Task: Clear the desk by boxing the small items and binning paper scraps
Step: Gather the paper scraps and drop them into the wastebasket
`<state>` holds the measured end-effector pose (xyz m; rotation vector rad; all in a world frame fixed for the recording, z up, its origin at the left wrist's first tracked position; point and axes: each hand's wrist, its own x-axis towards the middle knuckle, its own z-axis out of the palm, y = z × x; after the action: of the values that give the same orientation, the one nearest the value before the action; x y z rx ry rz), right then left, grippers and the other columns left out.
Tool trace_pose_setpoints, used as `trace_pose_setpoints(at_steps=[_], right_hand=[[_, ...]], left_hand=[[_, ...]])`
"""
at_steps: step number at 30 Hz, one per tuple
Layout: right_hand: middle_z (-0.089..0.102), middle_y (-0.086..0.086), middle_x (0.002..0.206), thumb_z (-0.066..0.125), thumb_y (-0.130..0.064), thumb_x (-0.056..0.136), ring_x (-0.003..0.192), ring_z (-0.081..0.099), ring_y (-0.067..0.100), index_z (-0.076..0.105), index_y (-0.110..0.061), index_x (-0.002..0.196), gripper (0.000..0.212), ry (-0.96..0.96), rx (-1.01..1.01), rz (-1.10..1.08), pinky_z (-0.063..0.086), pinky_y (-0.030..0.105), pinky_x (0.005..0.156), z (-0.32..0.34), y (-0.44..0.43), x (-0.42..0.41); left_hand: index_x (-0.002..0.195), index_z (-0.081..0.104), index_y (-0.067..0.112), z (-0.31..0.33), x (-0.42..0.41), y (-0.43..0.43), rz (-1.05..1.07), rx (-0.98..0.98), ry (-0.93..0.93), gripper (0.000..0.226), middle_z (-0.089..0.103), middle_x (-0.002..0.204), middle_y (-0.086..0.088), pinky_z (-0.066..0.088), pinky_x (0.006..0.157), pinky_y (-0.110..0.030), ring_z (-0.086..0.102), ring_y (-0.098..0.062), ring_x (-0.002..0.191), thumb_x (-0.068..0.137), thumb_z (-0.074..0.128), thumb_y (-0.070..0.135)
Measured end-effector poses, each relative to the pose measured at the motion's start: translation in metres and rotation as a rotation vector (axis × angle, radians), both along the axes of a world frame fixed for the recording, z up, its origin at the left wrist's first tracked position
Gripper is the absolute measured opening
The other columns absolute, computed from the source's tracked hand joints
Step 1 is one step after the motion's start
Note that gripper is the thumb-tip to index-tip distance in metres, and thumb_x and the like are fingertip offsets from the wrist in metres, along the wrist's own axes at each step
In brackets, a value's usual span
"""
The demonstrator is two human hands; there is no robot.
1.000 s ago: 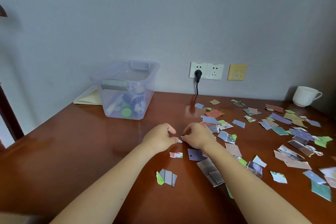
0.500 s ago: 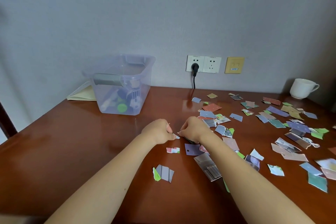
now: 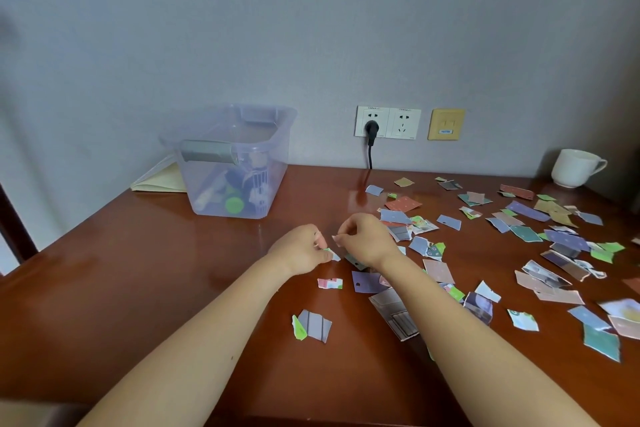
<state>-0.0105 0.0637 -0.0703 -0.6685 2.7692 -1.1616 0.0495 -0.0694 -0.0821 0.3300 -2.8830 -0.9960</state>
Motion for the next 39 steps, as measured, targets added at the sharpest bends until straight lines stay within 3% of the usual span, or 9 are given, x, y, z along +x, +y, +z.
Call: trace_pose_setpoints(at_steps=[6, 12, 15, 18, 23, 25, 31, 37, 39], right_hand=[[0.054, 0.006, 0.072, 0.052, 0.005, 0.09, 0.052, 0.042, 0.01, 0.064, -0.001, 0.111, 0.025, -0.663, -0.707, -0.038, 0.035, 0.018, 0.038, 0.005, -0.001, 0.012], [0.047, 0.004, 0.067, 0.037, -0.001, 0.093, 0.046, 0.042, 0.01, 0.059, -0.007, 0.093, 0.023, -1.138, -1.01, -0.036, 0.033, 0.014, 0.034, 0.012, -0.01, 0.031], [0.047, 0.004, 0.064, 0.04, -0.013, 0.091, 0.047, 0.041, 0.01, 0.054, -0.012, 0.075, 0.021, -1.18, -1.008, -0.046, 0.031, 0.012, 0.035, 0.015, -0.015, 0.039], [0.042, 0.001, 0.058, 0.049, -0.023, 0.089, 0.042, 0.037, 0.01, 0.043, -0.017, 0.063, 0.027, -1.089, -0.88, 0.015, 0.027, 0.013, 0.035, 0.013, -0.018, 0.043], [0.037, 0.002, 0.057, 0.063, -0.017, 0.084, 0.037, 0.032, 0.011, 0.06, -0.012, 0.073, 0.012, -0.633, -0.306, 0.158, 0.026, 0.018, 0.038, 0.013, -0.022, 0.055], [0.038, 0.003, 0.055, 0.064, -0.015, 0.083, 0.036, 0.031, 0.011, 0.065, -0.011, 0.08, 0.006, -0.485, -0.094, 0.211, 0.028, 0.019, 0.037, 0.014, -0.024, 0.061], [0.052, 0.009, 0.068, 0.06, -0.009, 0.08, 0.041, 0.036, 0.016, 0.069, -0.011, 0.088, 0.012, -0.28, 0.123, 0.218, 0.033, 0.022, 0.038, 0.006, -0.028, 0.063], [0.06, 0.009, 0.072, 0.061, -0.008, 0.082, 0.046, 0.042, 0.016, 0.065, -0.02, 0.075, 0.014, -0.224, 0.134, 0.215, 0.035, 0.022, 0.038, 0.006, -0.028, 0.066], [0.063, 0.007, 0.07, 0.061, -0.007, 0.08, 0.05, 0.047, 0.019, 0.064, -0.023, 0.071, 0.018, -0.198, 0.135, 0.192, 0.038, 0.023, 0.041, 0.006, -0.027, 0.064]], left_hand=[[0.11, 0.061, 0.019, 0.006, 0.011, -0.007, 0.172, 0.497, 0.084, 0.017, 0.056, 0.094, 0.001, 0.041, 0.058, -0.018, 0.053, -0.011, 0.078, 0.097, 0.052, 0.016], [0.097, 0.063, 0.009, 0.027, 0.035, -0.015, 0.357, 1.447, 0.013, 0.013, 0.052, 0.073, -0.005, 0.038, 0.039, -0.016, 0.049, -0.012, 0.059, 0.097, 0.05, 0.009], [0.084, 0.058, 0.013, 0.032, 0.045, -0.019, 0.384, 1.55, -0.045, 0.019, 0.052, 0.069, -0.002, 0.04, 0.039, -0.014, 0.052, -0.013, 0.059, 0.097, 0.043, 0.015], [0.078, 0.054, 0.016, 0.029, 0.052, -0.025, 0.352, 1.47, -0.073, 0.024, 0.046, 0.062, 0.002, 0.029, 0.036, -0.013, 0.042, -0.007, 0.044, 0.096, 0.051, 0.032], [0.09, 0.061, 0.018, 0.021, 0.065, -0.033, 0.225, 0.528, -0.146, 0.008, 0.035, 0.065, 0.002, 0.019, 0.042, -0.02, 0.023, -0.009, 0.047, 0.089, 0.063, 0.025], [0.088, 0.067, 0.02, 0.02, 0.071, -0.034, 0.153, 0.338, -0.171, 0.003, 0.038, 0.064, 0.001, 0.02, 0.044, -0.022, 0.026, -0.013, 0.051, 0.086, 0.065, 0.019], [0.1, 0.062, 0.019, 0.011, 0.087, -0.045, 0.109, 0.099, -0.13, 0.022, 0.056, 0.09, 0.006, 0.044, 0.079, -0.021, 0.058, -0.012, 0.086, 0.083, 0.074, 0.026], [0.089, 0.067, 0.015, 0.007, 0.087, -0.048, 0.077, 0.036, -0.137, 0.014, 0.065, 0.119, -0.01, 0.044, 0.085, -0.027, 0.062, -0.021, 0.107, 0.084, 0.073, 0.026], [0.08, 0.06, 0.016, 0.008, 0.088, -0.047, 0.081, 0.03, -0.147, 0.017, 0.067, 0.1, -0.015, 0.042, 0.069, -0.024, 0.062, -0.022, 0.083, 0.085, 0.071, 0.028]])
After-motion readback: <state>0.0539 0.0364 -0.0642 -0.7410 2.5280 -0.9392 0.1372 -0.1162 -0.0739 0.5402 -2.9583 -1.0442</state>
